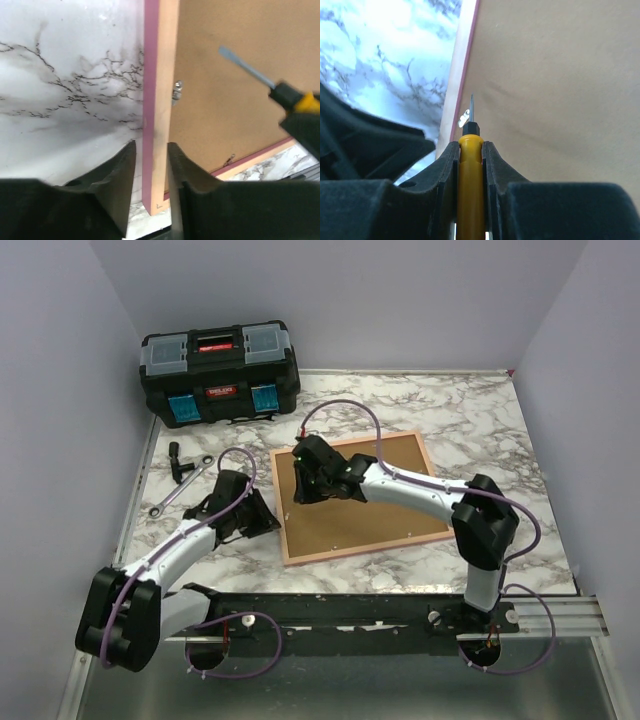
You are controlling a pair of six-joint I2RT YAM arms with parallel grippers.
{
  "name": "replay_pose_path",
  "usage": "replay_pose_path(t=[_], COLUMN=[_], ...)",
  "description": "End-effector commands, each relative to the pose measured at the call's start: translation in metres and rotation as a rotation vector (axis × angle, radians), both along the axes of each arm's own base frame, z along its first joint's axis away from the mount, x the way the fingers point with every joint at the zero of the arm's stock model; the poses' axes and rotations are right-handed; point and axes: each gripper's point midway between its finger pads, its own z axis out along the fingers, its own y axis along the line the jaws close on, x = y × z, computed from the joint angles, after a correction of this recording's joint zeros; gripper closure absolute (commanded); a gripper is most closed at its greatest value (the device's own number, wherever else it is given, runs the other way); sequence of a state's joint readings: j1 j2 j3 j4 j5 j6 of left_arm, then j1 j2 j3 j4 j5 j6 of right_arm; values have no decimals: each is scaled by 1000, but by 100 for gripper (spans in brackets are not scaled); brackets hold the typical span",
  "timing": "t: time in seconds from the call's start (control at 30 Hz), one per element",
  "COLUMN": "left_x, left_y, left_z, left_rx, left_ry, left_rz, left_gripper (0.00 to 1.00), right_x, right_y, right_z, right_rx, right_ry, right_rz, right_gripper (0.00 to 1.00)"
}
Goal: Take the photo out of the frame
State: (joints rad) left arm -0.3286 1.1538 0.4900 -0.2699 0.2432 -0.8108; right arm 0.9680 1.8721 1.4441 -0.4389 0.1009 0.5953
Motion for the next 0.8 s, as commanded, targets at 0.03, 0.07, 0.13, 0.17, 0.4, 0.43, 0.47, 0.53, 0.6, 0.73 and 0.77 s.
replay_pose_path(t=[0.03, 0.07, 0.13, 0.17, 0.4, 0.43, 0.47, 0.53, 0.6, 0.73, 0.77], left_x=[9, 12, 14, 14, 14, 18, 22, 33, 46, 68, 73], left_y=[-2, -4, -4, -6, -9, -10, -11, -11, -10, -7, -5], left_z=[40, 45, 44, 41, 20, 24, 28, 34, 39, 39, 39], left_rx=[-5, -4, 4, -7, -23, -24, -25, -7, -42, -254, -268], left_ry=[-144, -159, -154, -146, -103, -115, -126, -121, -88, -35, -27], left_rz=[-64, -77, -80, -83, -74, -71, -71, -58, -24, 91, 105], left_gripper=[51, 47, 44, 44, 46, 46, 45, 43, 38, 32, 32], right_x=[55, 65, 85, 95, 150, 156, 161, 167, 168, 166, 167], right_y=[-25, -32, -47, -53, -82, -82, -82, -79, -73, -67, -68], right_z=[14, 16, 15, 15, 0, -2, -3, -5, -8, -16, -19], right_rx=[64, 62, 76, 92, 68, 61, 49, 33, 37, 48, 40], right_ry=[-73, -90, -102, -98, -126, -132, -145, -163, -176, -194, -198], right_rz=[-88, -110, -154, -169, -216, -213, -202, -171, -122, -56, -58], right_gripper=[99, 99, 99, 99, 99, 99, 99, 99, 99, 99, 99])
